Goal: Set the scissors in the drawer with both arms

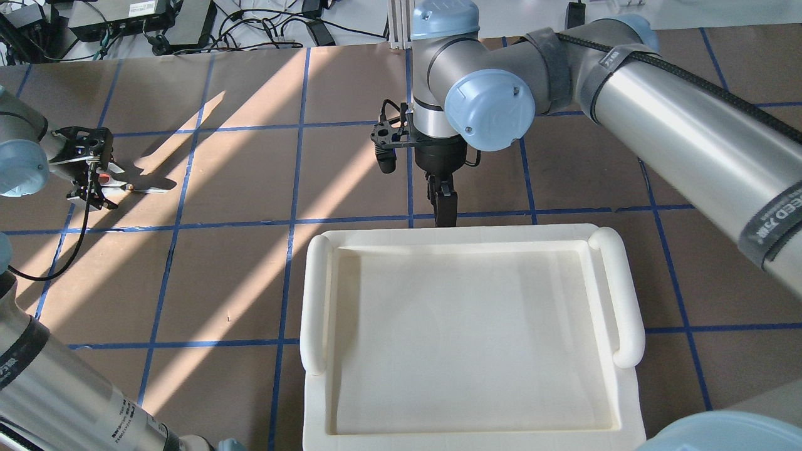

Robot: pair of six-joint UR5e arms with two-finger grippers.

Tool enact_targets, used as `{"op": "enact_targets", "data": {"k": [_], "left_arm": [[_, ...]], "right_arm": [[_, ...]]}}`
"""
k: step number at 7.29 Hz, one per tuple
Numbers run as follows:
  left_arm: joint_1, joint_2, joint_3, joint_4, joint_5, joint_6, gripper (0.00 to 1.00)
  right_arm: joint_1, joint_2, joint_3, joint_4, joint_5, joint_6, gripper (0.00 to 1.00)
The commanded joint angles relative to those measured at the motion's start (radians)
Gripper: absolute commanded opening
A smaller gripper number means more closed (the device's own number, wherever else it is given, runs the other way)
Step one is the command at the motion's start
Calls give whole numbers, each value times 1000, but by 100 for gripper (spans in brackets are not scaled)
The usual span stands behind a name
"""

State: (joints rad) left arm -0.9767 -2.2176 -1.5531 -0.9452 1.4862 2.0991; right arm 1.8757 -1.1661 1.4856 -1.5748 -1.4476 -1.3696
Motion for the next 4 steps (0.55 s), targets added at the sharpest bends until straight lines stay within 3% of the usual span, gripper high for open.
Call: {"op": "enact_targets", "data": {"k": [1, 2, 3, 4], "left_arm": [[0, -16, 11, 0, -1, 2, 93], [0, -16, 11, 0, 0, 7, 80], [0, -16, 11, 0, 0, 13, 36], [0, -16, 11, 0, 5, 13, 3]], "right_arm": [[0, 0, 21, -14, 1, -3, 92], [0, 2, 21, -16, 1, -2, 91], [0, 8, 21, -24, 1, -6, 87], [0, 16, 19, -68, -5, -8, 80]]}}
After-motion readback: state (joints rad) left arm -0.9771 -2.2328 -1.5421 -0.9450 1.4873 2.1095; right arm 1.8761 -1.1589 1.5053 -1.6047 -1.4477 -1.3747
